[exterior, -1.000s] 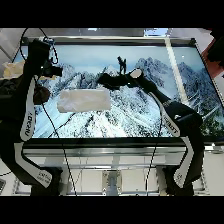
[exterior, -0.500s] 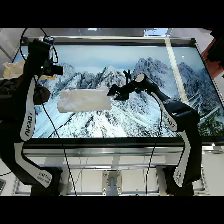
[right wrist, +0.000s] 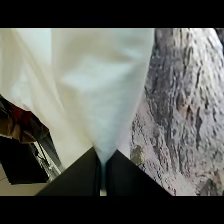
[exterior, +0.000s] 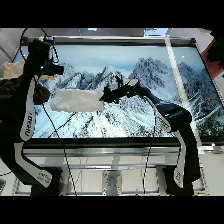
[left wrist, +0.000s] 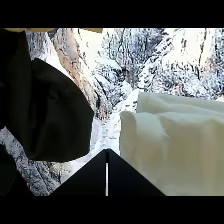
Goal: Fold the shirts.
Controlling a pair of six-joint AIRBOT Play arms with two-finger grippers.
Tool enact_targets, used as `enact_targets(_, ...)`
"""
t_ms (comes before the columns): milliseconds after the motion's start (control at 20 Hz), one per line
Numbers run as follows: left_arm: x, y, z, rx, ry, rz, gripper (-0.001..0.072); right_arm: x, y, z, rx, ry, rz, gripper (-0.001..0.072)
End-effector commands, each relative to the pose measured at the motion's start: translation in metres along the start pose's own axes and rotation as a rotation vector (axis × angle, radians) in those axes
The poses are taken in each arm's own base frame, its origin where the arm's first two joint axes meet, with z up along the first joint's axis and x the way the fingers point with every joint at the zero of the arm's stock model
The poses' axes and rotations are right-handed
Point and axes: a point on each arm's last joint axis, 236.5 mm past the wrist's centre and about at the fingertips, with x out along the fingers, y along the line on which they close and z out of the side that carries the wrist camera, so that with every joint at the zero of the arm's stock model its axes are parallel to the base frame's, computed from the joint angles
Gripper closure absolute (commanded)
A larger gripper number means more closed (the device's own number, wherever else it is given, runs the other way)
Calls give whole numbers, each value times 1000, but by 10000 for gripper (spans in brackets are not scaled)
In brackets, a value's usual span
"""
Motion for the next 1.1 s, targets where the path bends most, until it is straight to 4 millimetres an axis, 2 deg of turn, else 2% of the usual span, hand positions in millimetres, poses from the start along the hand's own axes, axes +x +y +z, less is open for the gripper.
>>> enact_targets(0, 0, -3, 0, 3, 1, -17, 695, -25, 3, 18, -33, -53, 1, 686)
enact_targets(50, 0, -3, 0, 8, 1, -17, 695, -46, -7, 30, -53, -88, -52, 687)
enact_targets(150, 0, -3, 0, 18, 1, -17, 695, -108, -37, 51, -57, -161, -226, 686)
enact_targets(200, 0, -3, 0, 18, 0, -17, 695, -150, -57, 56, -47, -191, -342, 686)
enact_targets(300, 0, -3, 1, 18, -3, -18, 695, -240, -89, 52, -16, -233, -538, 687)
enact_targets(400, -1, -7, 4, 15, -18, -31, 695, -340, -113, 36, 54, -297, -700, 687)
enact_targets(500, -1, -14, 6, 9, -26, -63, 695, -423, -128, 14, 132, -384, -796, 687)
enact_targets(550, -1, -19, 6, 5, -27, -83, 695, -456, -134, 1, 177, -417, -825, 687)
enact_targets(650, -2, -29, 6, -6, -26, -126, 695, -517, -160, -40, 311, -434, -920, 686)
enact_targets(750, -4, -38, 5, -13, -21, -165, 695, -560, -188, -91, 474, -394, -1020, 687)
enact_targets(850, -5, -44, 5, -17, -19, -189, 695, -583, -210, -139, 625, -350, -1065, 686)
enact_targets(1000, -6, -52, 4, -26, -15, -224, 695, -592, -242, -218, 855, -186, -1157, 686)
enact_targets(1050, -7, -56, 3, -30, -10, -240, 694, -587, -251, -235, 893, -136, -1168, 686)
